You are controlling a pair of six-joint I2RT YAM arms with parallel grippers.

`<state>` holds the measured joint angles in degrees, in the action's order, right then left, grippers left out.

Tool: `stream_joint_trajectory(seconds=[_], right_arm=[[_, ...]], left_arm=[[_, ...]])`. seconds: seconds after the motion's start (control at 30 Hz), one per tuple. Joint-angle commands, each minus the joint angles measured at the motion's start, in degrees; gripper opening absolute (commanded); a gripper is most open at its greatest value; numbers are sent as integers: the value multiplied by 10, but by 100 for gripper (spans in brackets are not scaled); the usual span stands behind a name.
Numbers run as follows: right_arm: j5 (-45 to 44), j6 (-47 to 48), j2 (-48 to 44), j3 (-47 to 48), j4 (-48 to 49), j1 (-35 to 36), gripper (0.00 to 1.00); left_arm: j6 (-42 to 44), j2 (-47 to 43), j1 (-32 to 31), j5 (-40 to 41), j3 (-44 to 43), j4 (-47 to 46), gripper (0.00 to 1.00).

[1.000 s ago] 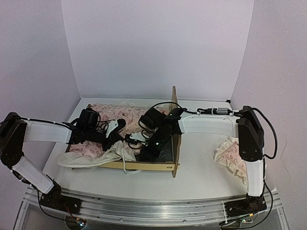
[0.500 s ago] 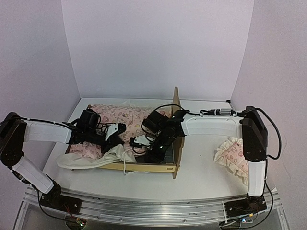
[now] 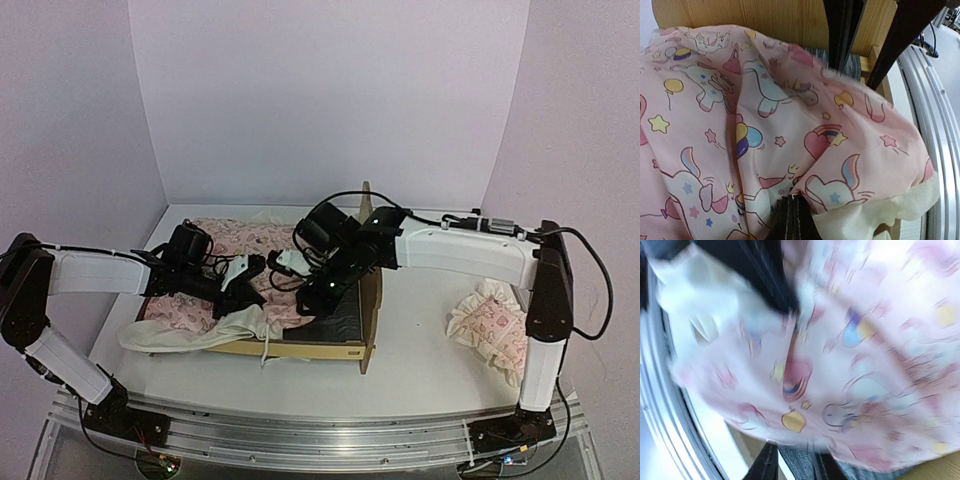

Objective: Set up the pet bed

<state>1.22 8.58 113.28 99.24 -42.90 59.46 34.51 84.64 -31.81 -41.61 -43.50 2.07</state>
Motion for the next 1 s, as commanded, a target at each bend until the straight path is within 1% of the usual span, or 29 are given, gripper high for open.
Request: stream_joint_trajectory(seconds=[0.0, 0.07, 0.13, 0.2, 0.37, 0.43, 0.57, 0.63, 0.8, 0.9, 0.93, 0.97], right_arm=[[-34, -57, -78, -16, 52, 1, 30], [-52, -81, -92, -24, 53, 1, 32], [-66, -127, -105, -33, 53, 3, 34], [-89, -176, -122, -42, 53, 7, 39], [-155, -314, -151, -80, 43, 36, 57], [-179, -370, -158, -95, 28, 50, 60], [-209, -446, -155, -105, 8, 85, 62], [-209, -464, -144, -103, 5, 101, 62], [-184, -492, -100, -100, 7, 113, 59], [-178, -484, -73, -86, 15, 113, 59], [-177, -481, -64, -83, 17, 113, 59], [-172, -477, -54, -80, 20, 113, 59]], left_arm=[[-29, -14, -11, -55, -49, 31, 0], [-55, -17, -12, -67, -58, 30, 0], [-76, -19, -16, -78, -62, 28, 0], [-85, -21, -30, -82, -63, 22, 0], [-122, -9, -57, -86, -64, -22, 0], [-129, -2, -64, -86, -66, -49, 0], [-131, 11, -78, -86, -65, -74, 0], [-128, 15, -80, -88, -64, -77, 0], [-103, 8, -81, -77, -56, -58, 0], [-95, -1, -81, -74, -51, -44, 0], [-92, -5, -81, -72, -51, -39, 2], [-89, -10, -81, -72, -53, -32, 6]])
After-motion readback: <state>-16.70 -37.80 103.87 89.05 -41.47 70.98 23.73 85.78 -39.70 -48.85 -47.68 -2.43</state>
